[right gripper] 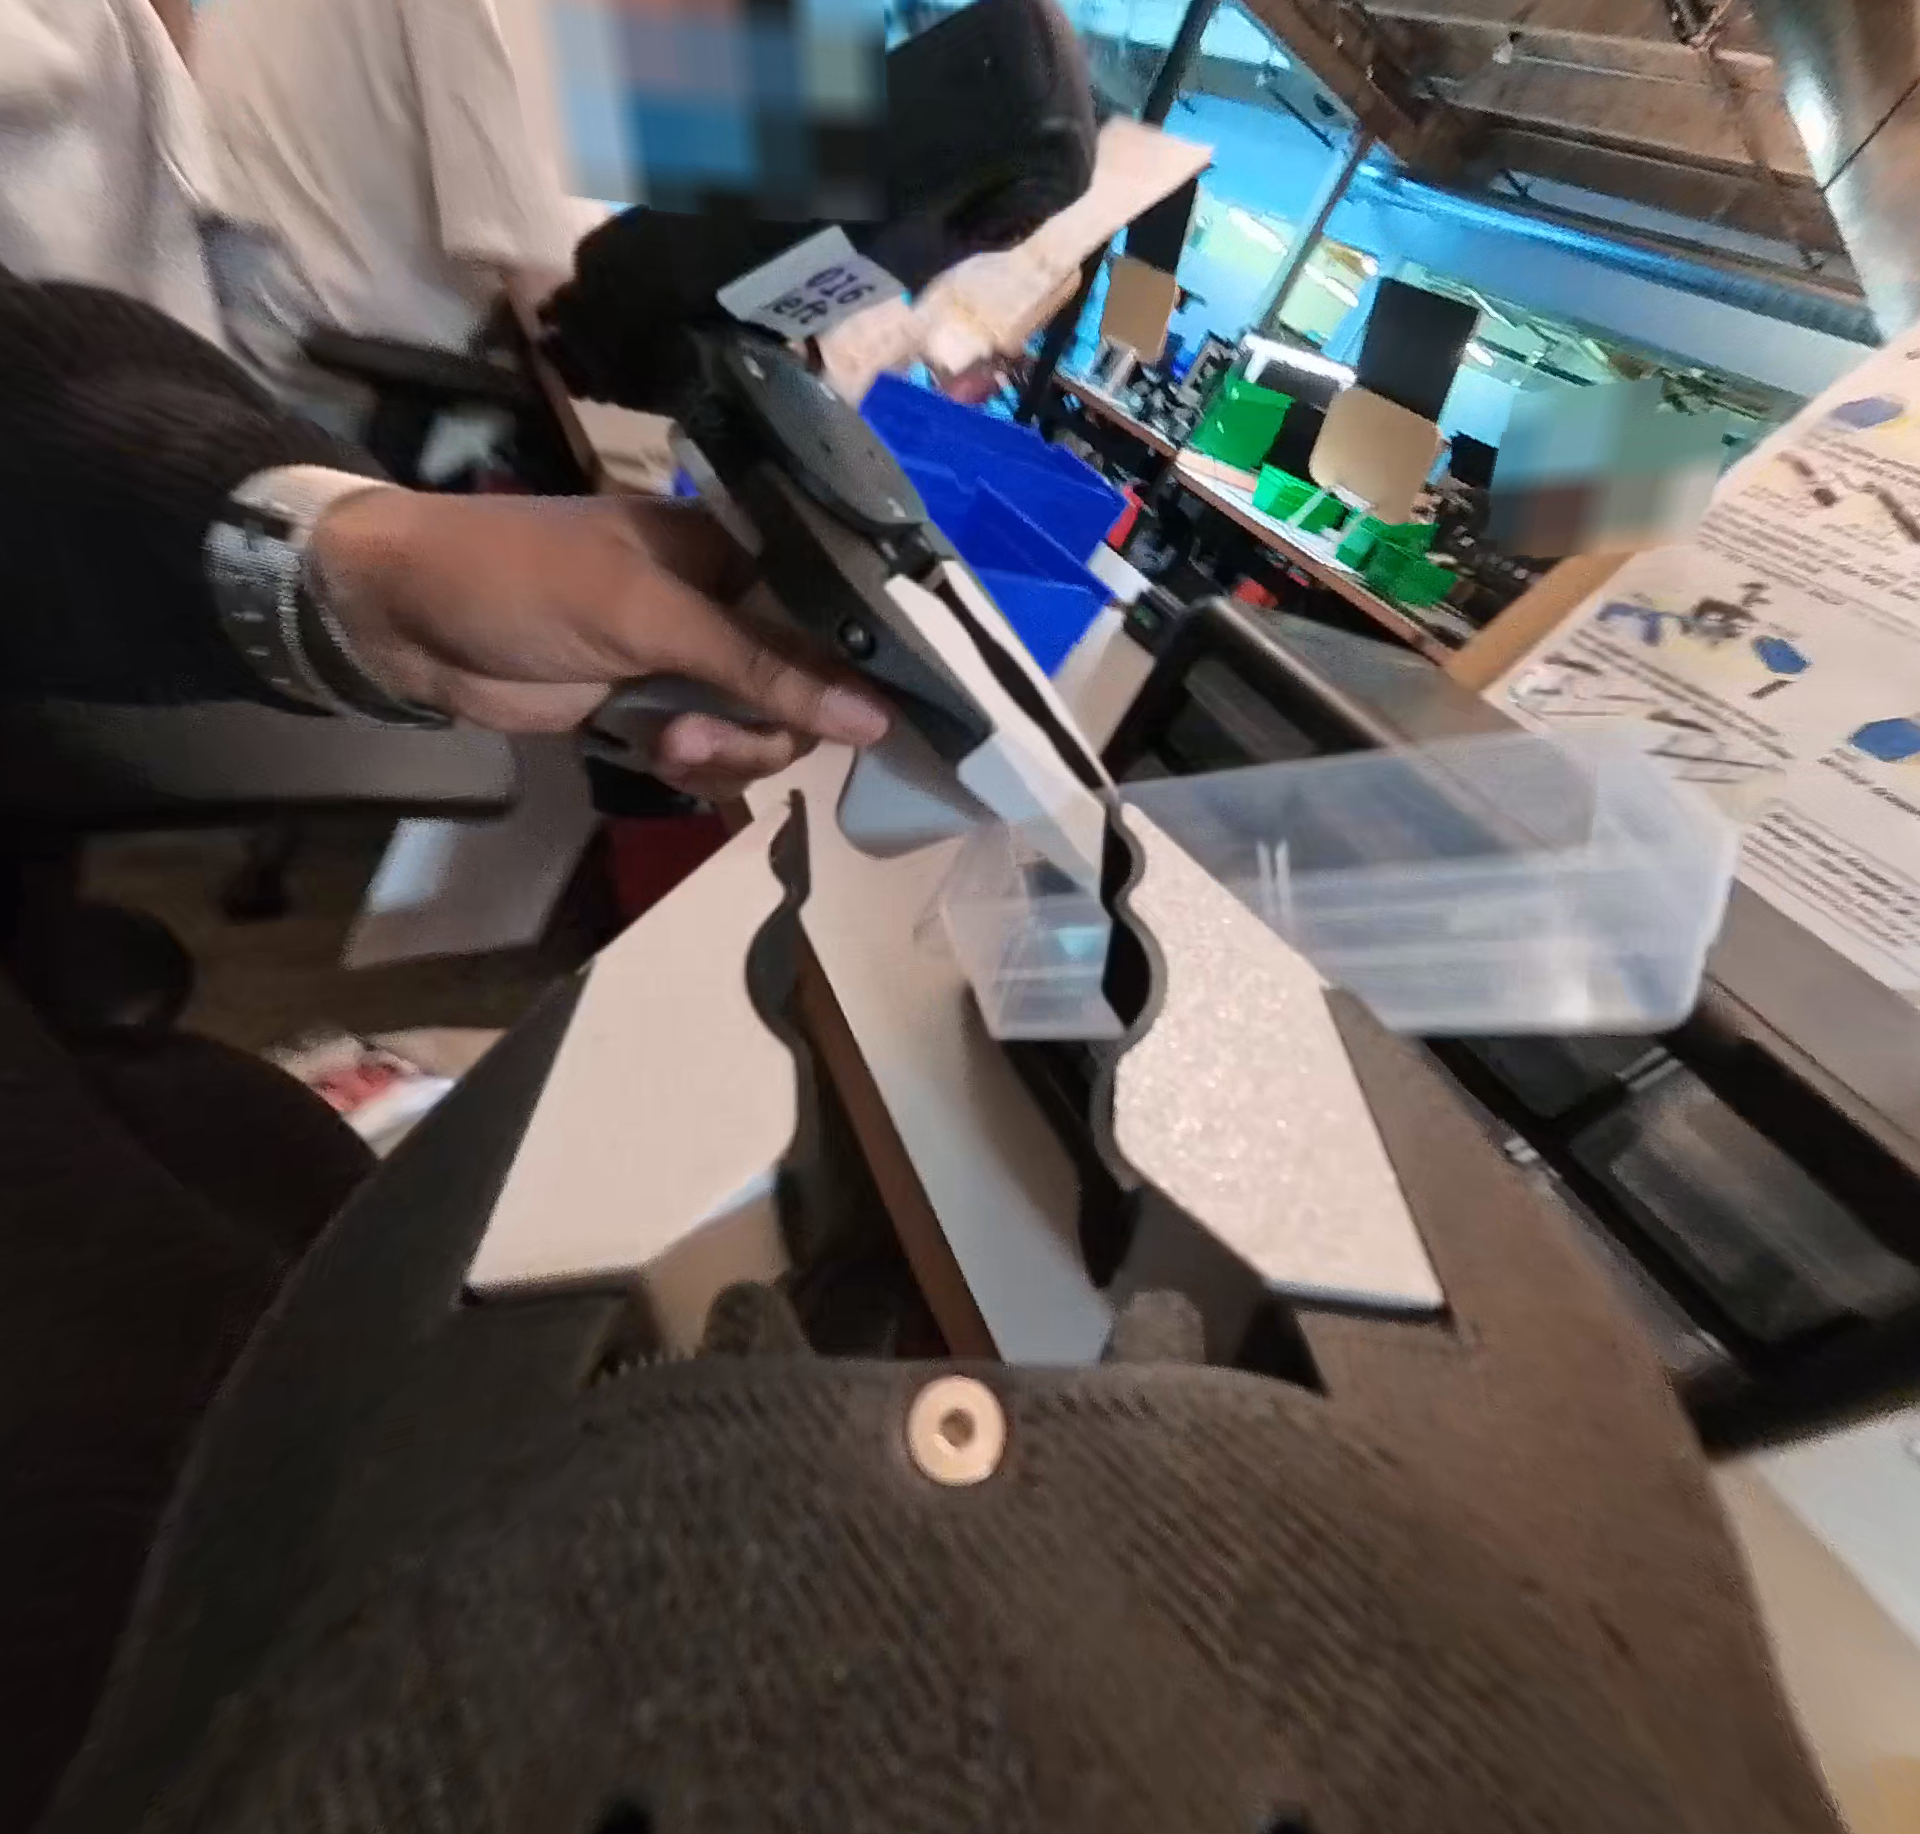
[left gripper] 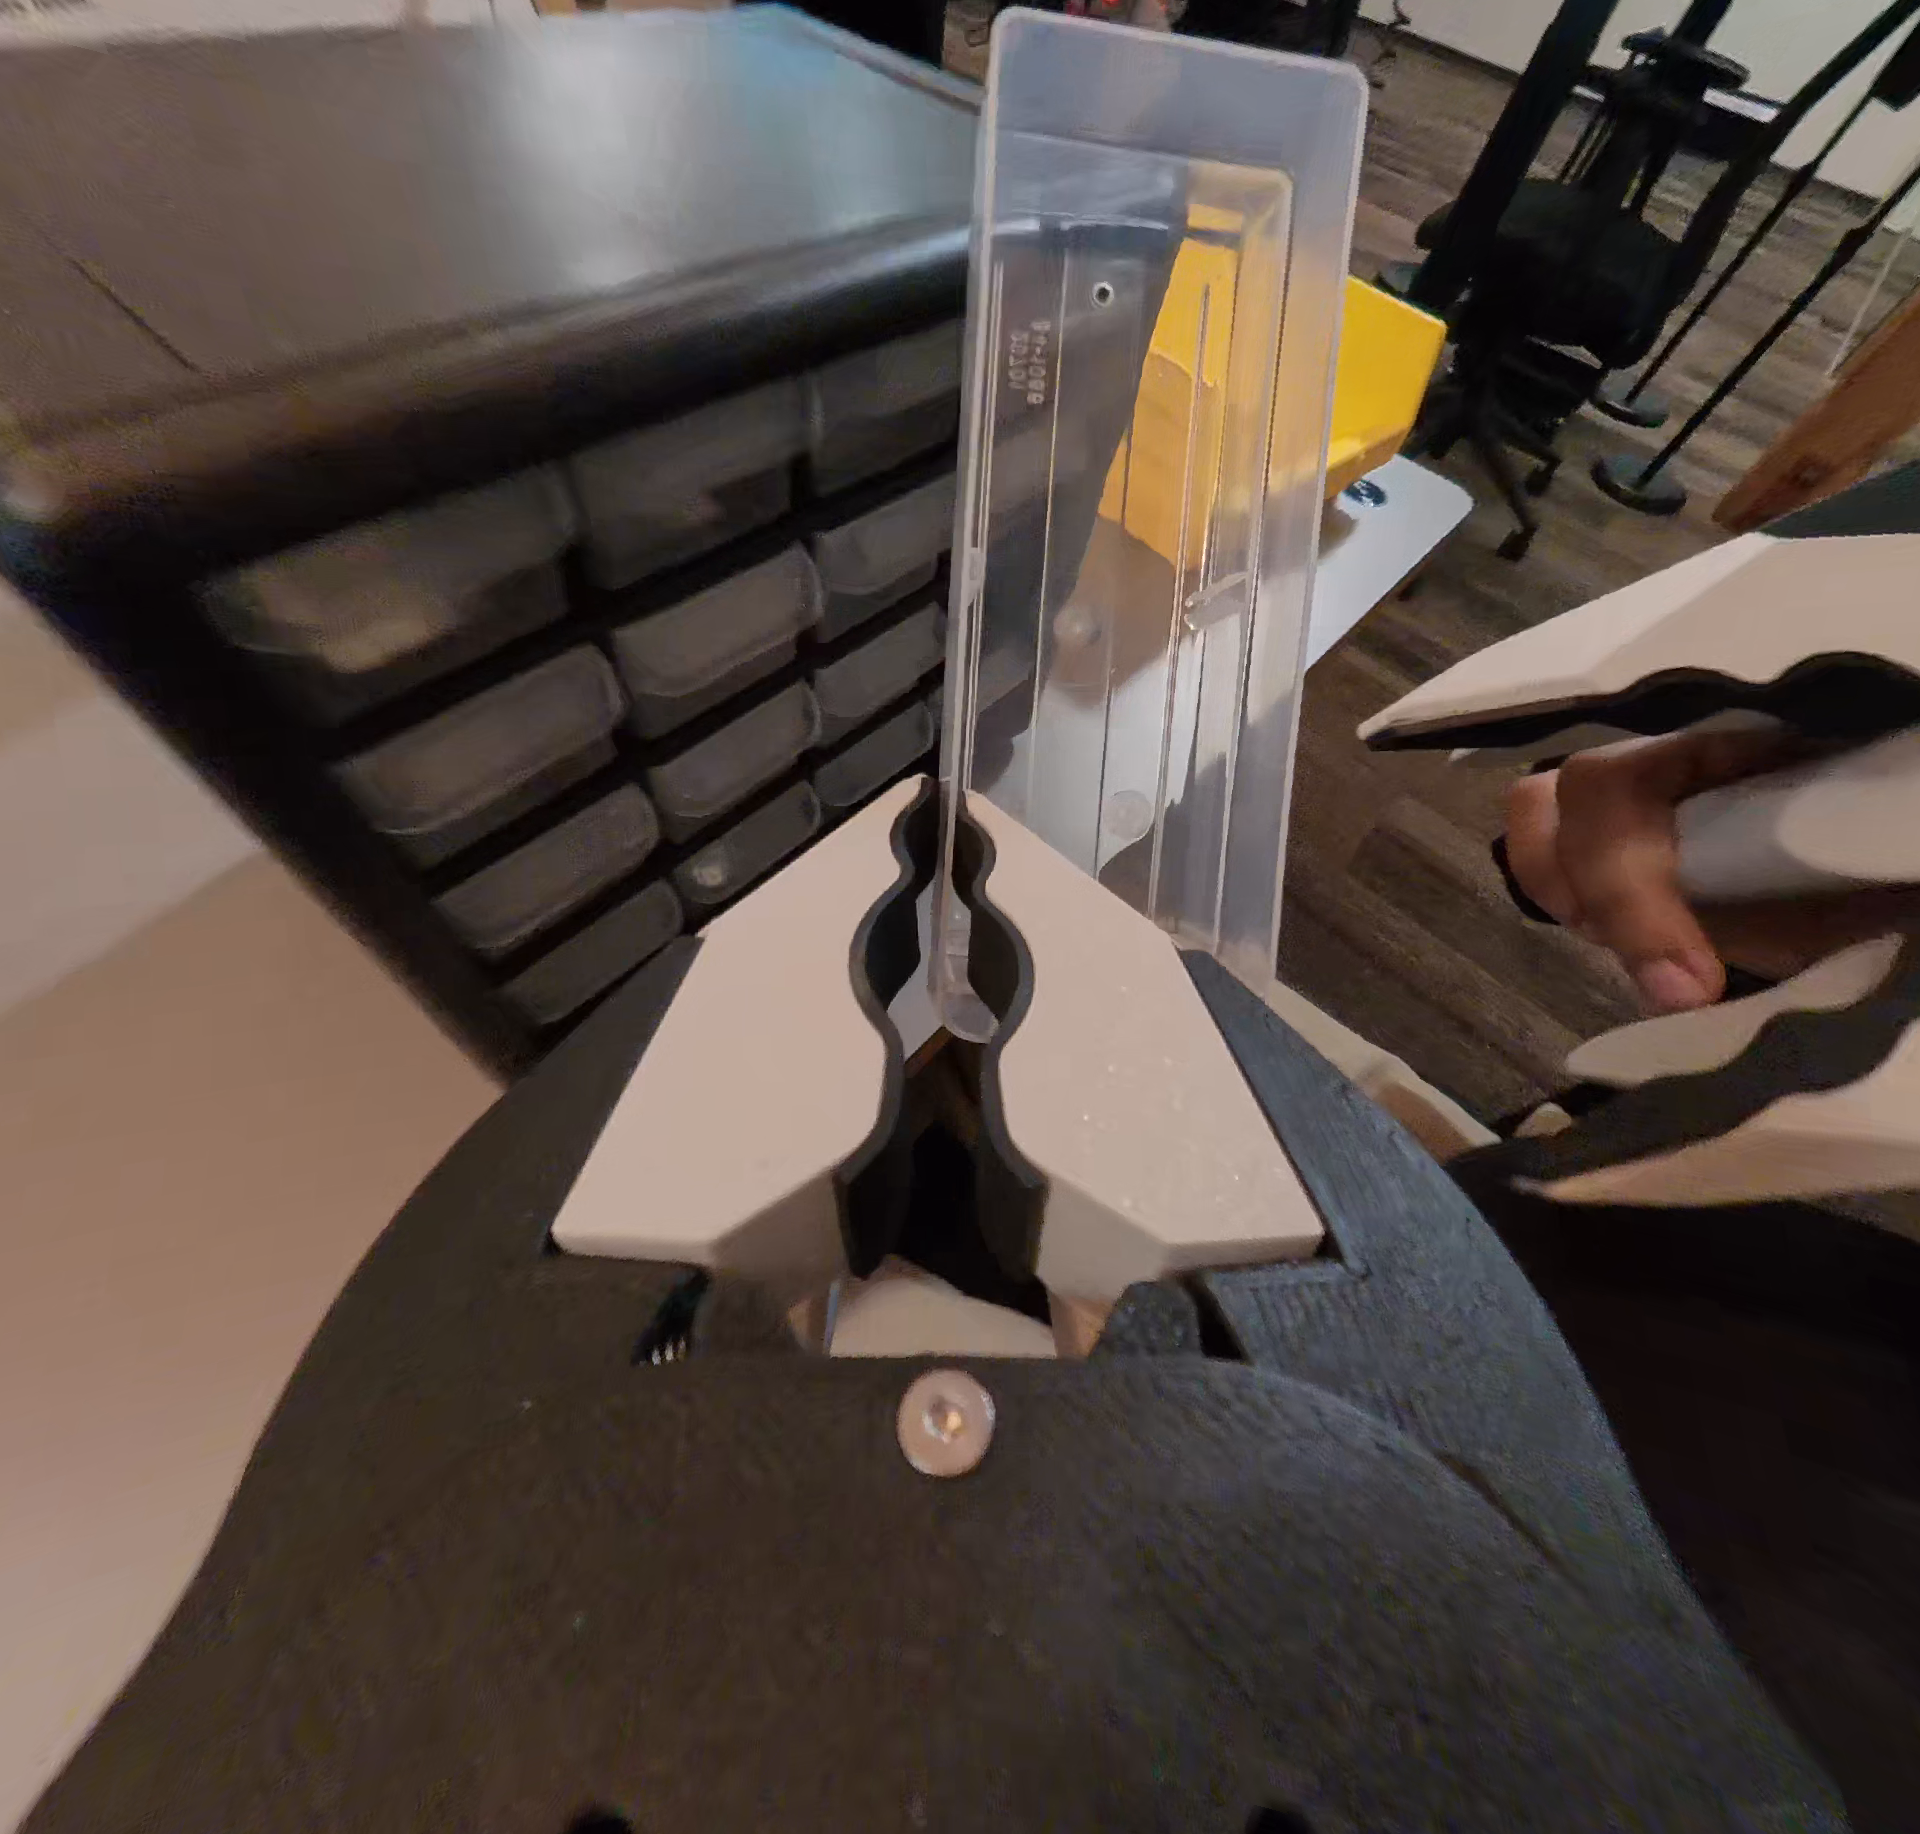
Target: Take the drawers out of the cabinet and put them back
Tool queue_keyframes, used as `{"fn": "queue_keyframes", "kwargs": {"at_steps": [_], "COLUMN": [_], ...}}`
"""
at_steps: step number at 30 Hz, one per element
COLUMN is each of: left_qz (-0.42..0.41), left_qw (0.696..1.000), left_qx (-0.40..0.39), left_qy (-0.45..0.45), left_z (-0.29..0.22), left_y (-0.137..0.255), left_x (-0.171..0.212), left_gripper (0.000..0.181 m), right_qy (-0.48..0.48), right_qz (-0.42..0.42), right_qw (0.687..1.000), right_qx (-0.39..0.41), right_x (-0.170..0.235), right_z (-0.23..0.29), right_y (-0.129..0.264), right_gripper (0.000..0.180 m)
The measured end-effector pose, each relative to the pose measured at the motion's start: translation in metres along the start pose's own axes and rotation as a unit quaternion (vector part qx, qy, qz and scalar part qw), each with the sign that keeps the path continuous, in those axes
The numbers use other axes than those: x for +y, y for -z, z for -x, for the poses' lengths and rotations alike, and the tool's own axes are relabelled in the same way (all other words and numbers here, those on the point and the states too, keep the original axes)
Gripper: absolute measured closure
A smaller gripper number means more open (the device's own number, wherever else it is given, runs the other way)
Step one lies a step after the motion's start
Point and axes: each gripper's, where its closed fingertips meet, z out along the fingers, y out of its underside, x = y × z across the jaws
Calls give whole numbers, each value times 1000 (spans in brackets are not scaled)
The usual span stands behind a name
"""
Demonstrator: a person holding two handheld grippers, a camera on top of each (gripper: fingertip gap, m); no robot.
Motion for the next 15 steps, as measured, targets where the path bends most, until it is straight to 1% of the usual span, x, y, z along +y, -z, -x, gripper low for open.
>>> {"fn": "queue_keyframes", "kwargs": {"at_steps": [3,7,8,10,12,14,15], "left_qz": [-9,-12,-7,2,4,1,4], "left_qw": [999,997,997,996,994,993,993], "left_qx": [10,-9,-13,-10,-4,9,14], "left_qy": [40,79,81,94,106,114,114], "left_z": [-17,-18,-15,-14,-12,-12,-11], "left_y": [-25,-44,-47,-52,-56,-57,-57], "left_x": [16,29,32,39,45,49,51], "left_gripper": [181,181,181,180,179,178,177], "right_qy": [62,120,142,195,243,263,263], "right_qz": [85,221,240,269,291,303,306], "right_qw": [994,967,959,941,923,914,914], "right_qx": [36,42,48,64,67,56,49], "right_x": [32,92,102,116,127,134,136], "right_z": [-5,-3,-4,-7,-6,-1,1], "right_y": [-6,-12,-13,-13,-15,-16,-17], "right_gripper": [129,131,134,147,152,160,161]}}
